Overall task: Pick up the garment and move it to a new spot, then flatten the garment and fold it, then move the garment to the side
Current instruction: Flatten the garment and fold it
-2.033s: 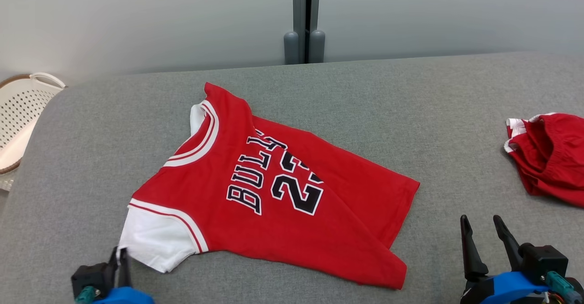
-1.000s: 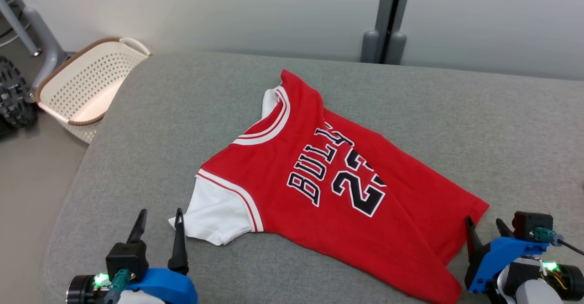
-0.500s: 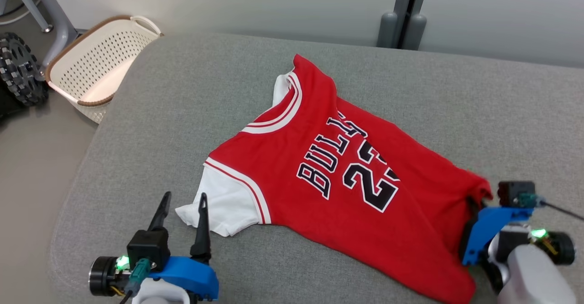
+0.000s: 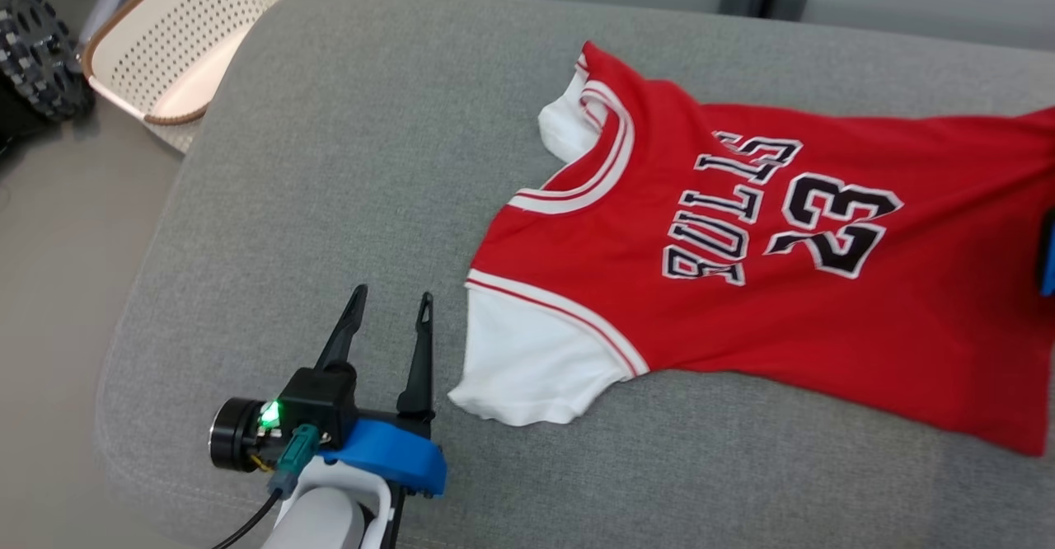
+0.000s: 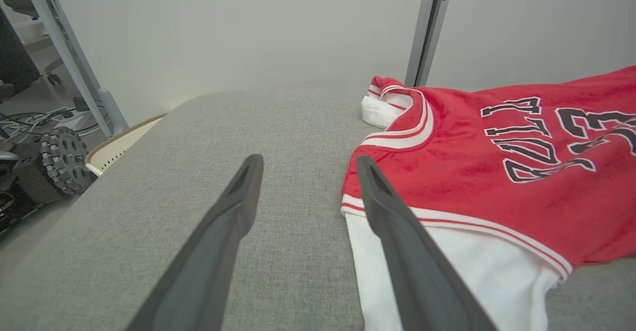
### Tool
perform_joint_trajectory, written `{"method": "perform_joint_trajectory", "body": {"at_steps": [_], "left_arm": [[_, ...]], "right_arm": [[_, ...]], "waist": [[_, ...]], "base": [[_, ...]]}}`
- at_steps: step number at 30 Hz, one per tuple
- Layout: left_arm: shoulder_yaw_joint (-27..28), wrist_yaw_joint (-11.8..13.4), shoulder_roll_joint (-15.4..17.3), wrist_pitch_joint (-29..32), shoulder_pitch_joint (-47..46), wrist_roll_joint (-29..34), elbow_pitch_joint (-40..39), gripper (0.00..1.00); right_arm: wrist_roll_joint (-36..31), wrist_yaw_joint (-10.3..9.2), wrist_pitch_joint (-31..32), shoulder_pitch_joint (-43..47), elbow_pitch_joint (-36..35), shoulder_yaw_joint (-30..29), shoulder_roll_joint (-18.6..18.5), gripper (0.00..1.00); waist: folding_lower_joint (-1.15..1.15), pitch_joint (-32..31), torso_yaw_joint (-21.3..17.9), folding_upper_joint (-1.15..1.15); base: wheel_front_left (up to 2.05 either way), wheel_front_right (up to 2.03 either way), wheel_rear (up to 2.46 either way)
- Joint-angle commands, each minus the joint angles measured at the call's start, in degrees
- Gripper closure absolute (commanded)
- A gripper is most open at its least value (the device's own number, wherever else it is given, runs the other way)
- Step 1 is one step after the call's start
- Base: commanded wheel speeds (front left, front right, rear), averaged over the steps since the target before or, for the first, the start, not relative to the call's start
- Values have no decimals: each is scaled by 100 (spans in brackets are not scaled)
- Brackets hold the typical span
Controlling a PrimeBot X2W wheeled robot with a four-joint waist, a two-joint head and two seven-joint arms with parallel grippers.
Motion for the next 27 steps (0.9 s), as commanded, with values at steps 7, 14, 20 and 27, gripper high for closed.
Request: {"method": "perform_joint_trajectory", "body": {"at_steps": [7,14,20,27], "left_arm": [[-41,-120,-256,-34,-413,170,-120,0],[-64,-254,-418,-35,-596,312,-45,0],[19,-318,-496,-36,-578,356,78,0],[153,-404,-552,-35,-458,409,288,0]], "right_arm": [[-190,-1,-26,-747,351,-7,-563,100],[-590,-1,-298,-1183,654,-146,-425,0],[-831,-1,-716,-1268,878,-135,-157,0],[-620,-1,-1443,-1125,1020,74,162,0]], "waist": [[-1,379,266,0],[-1,439,280,0],[-1,349,73,0],[-1,27,-387,0]], "base": [[0,0,0],[0,0,0],[0,0,0],[0,0,0]]}}
